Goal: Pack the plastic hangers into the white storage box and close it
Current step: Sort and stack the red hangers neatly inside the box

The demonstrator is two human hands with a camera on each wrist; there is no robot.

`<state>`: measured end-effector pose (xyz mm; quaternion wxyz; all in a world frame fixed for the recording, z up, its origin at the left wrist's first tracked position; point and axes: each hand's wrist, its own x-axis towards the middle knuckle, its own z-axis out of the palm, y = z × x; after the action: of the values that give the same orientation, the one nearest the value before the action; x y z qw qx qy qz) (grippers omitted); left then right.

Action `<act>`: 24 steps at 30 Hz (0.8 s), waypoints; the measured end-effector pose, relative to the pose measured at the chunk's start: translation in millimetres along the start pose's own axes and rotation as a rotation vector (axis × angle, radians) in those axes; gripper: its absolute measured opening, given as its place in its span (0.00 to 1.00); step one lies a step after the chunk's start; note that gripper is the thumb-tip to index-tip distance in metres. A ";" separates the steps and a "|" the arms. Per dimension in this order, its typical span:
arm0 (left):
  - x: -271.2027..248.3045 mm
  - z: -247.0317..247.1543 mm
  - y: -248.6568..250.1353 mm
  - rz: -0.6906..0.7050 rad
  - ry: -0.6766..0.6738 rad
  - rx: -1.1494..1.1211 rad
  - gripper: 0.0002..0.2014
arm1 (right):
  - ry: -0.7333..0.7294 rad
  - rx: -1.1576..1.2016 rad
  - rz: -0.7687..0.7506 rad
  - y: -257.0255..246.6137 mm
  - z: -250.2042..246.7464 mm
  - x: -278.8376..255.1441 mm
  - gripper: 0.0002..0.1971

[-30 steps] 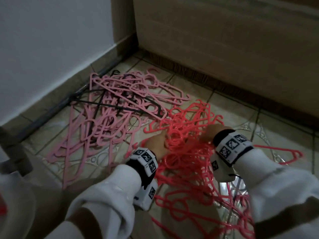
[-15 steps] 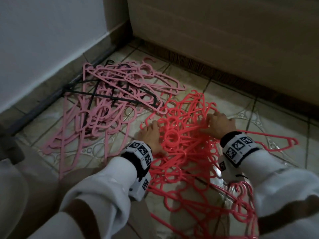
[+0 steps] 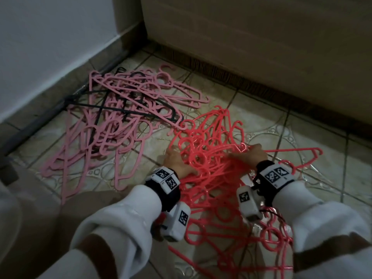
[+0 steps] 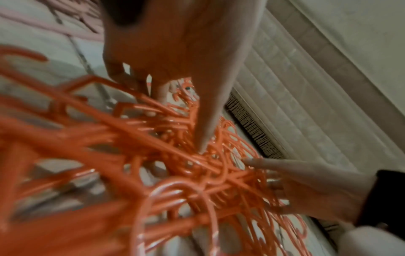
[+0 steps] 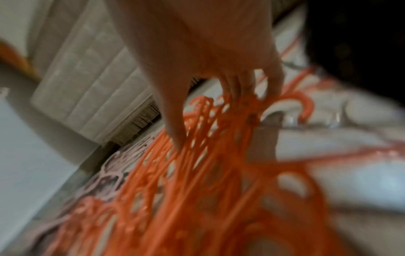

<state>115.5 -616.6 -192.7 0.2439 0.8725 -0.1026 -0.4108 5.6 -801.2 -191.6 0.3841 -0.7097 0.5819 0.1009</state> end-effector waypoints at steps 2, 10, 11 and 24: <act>0.4 4.7 -0.1 -0.012 -0.034 -0.014 0.42 | 0.015 0.001 -0.034 -0.5 4.6 1.2 0.39; -0.7 10.5 -1.5 -0.082 -0.081 -0.007 0.46 | -0.065 -0.032 -0.096 7.1 14.6 -3.4 0.31; -0.5 8.9 -1.2 -0.089 -0.090 -0.010 0.46 | -0.075 -0.028 -0.096 7.4 15.2 -3.8 0.29; -11.6 0.0 15.8 0.097 -0.098 0.008 0.25 | 0.159 0.131 -0.390 -16.3 -10.3 -32.5 0.35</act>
<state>108.4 -625.8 -176.9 0.2548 0.8461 -0.1584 -0.4405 7.3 -783.3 -158.4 0.3947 -0.7881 0.4672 -0.0698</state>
